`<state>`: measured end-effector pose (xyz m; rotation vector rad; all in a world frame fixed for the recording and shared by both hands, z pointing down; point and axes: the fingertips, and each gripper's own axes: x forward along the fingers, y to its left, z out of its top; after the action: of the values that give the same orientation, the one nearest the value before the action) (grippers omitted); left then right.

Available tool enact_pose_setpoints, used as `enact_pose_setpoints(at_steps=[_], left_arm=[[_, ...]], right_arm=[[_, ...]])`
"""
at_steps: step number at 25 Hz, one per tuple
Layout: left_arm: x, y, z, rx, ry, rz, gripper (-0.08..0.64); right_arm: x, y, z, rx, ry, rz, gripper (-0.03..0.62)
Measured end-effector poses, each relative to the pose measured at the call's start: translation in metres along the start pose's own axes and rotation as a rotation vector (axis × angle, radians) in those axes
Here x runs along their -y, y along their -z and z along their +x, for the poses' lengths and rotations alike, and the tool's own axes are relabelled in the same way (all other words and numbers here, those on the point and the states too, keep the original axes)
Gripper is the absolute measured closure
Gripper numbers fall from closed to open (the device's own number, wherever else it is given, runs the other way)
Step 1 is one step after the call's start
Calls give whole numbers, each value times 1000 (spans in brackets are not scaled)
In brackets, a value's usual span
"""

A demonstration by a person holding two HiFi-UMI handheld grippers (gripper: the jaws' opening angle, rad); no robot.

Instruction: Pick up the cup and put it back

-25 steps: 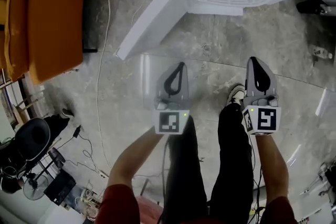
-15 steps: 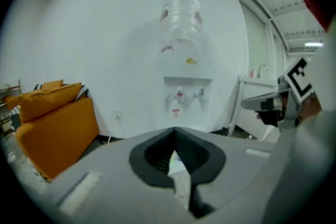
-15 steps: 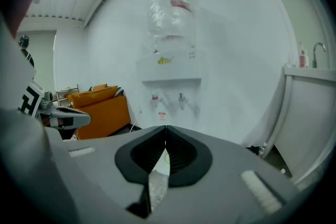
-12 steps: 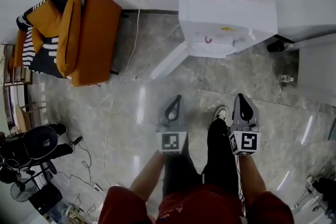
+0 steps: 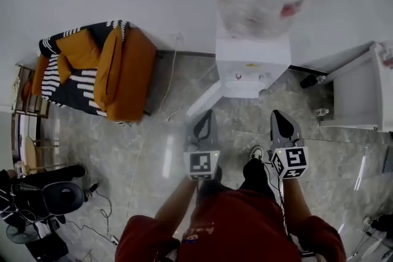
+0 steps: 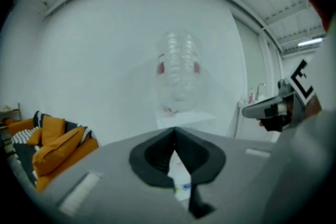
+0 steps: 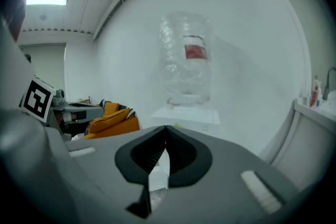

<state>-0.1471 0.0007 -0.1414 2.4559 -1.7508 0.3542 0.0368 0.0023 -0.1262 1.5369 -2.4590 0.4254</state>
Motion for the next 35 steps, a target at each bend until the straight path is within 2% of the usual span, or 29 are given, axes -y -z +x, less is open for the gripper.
enact_pose_setpoints(at_steps=[6,12,16,21,35], left_arm=[[-5,-86,-22,106,25,38,561],[-12,-150,-36,235,35,58,561],[-15,-182,-47,321,16,70,561],[-22,-194,-58,397,-14,102,561],[-22,-187,-66,379,-16,109,561]], right_arm=[[-16,-77,-29,60,14,-28,591],[-24,-151,-49,204,37,-86,591],[-28,-184,-64,326,69,-152,591],[-28,-199,-72,445,91,-176,591],[-38,-190,-70,435,67,-176,591]])
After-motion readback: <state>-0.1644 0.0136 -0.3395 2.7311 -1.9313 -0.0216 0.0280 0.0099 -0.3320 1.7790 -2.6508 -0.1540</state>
